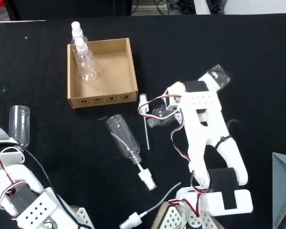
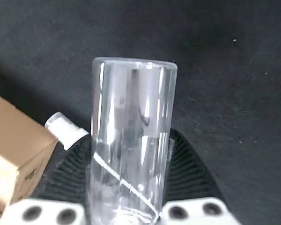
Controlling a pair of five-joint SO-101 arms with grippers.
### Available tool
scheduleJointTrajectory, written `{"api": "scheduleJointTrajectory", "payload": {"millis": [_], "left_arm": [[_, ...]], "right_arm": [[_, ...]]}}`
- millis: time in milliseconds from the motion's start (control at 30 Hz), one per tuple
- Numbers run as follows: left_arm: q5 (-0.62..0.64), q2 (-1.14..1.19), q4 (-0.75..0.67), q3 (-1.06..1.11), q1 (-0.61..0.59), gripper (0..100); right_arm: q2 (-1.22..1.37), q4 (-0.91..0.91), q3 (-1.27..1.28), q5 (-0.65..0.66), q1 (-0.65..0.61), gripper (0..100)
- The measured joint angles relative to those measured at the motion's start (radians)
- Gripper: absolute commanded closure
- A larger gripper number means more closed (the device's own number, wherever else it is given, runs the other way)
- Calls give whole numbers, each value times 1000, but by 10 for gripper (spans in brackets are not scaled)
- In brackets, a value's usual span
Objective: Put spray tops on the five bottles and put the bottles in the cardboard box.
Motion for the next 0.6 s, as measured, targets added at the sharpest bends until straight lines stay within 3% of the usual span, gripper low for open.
{"api": "scheduleJointTrajectory", "payload": {"millis": [400,600], "left_arm": [[0,0,0,0,0,816],[0,0,0,0,0,816]], "right_arm": [[0,-264,198,-63,0,982],[0,-336,238,-63,9,779]]}}
